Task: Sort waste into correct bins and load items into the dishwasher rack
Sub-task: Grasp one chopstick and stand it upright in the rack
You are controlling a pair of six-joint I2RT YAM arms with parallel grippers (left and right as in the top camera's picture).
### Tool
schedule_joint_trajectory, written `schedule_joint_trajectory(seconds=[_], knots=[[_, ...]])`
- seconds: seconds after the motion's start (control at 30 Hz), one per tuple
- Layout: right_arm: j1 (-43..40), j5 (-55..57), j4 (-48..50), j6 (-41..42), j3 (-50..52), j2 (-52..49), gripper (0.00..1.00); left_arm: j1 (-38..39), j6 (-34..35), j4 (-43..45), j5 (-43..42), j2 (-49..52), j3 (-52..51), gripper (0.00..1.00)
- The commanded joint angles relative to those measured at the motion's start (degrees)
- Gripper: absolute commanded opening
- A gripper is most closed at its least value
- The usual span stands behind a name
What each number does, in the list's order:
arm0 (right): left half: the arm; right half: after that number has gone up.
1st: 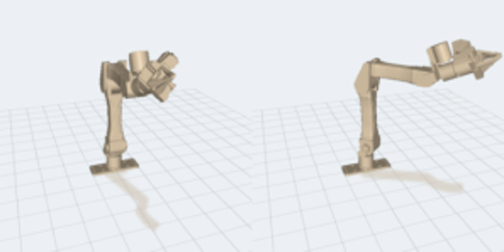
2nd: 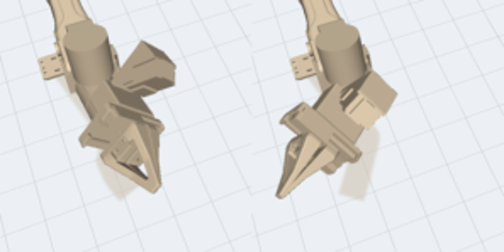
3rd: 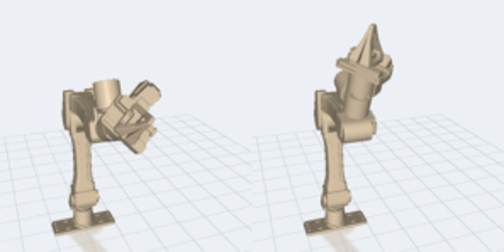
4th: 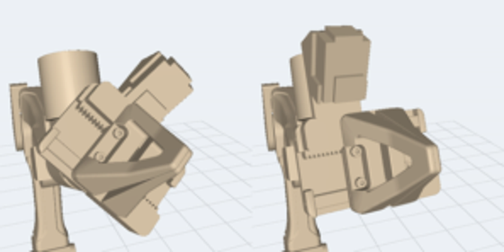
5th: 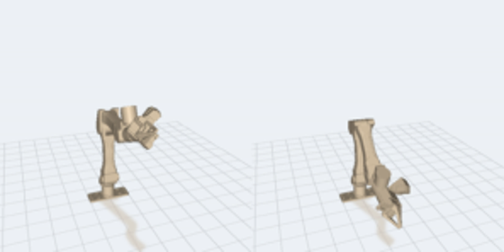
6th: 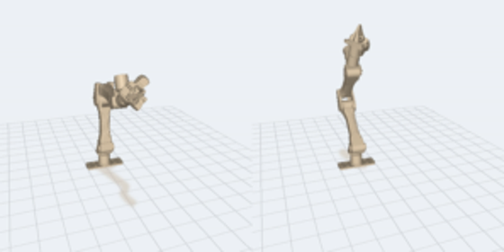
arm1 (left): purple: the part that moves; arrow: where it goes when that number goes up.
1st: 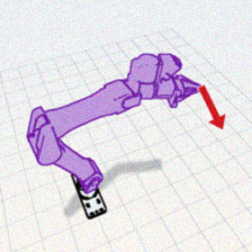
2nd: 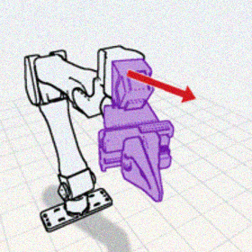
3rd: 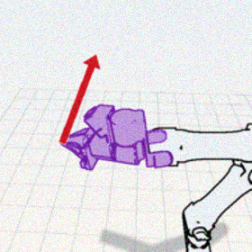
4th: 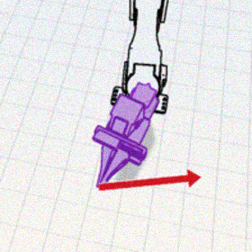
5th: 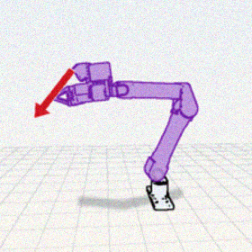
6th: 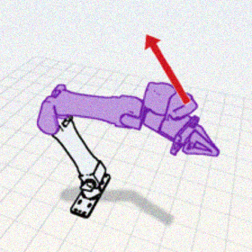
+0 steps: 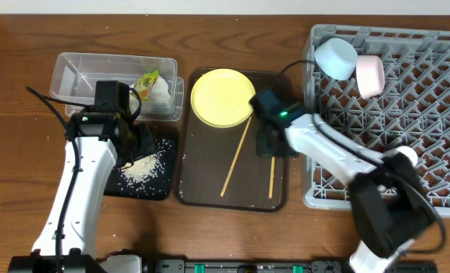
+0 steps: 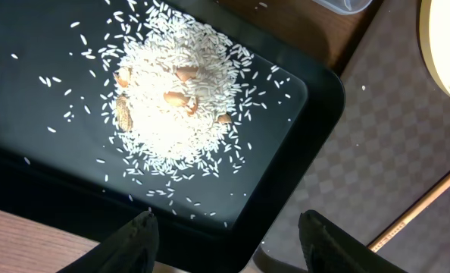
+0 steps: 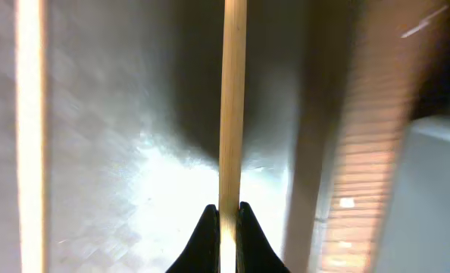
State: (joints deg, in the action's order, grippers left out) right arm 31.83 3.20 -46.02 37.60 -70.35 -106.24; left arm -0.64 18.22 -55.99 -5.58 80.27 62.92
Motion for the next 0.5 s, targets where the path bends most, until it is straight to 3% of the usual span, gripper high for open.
schedule_joint_trajectory(seconds=[0.0,0.27,0.47], knots=[[-3.0,0.4,0.0,-5.6,-0.5,7.5,0.01,-0.2,0.3,-0.3,0.7,-0.2,0.0,0.62],[-10.6,0.4,-1.0,-17.4,-0.5,20.0,0.01,-0.2,0.3,-0.3,0.7,-0.2,0.0,0.62],[-16.9,0.4,-4.7,-22.8,-0.2,20.6,0.01,-0.2,0.3,-0.3,0.7,-0.2,0.0,0.62]])
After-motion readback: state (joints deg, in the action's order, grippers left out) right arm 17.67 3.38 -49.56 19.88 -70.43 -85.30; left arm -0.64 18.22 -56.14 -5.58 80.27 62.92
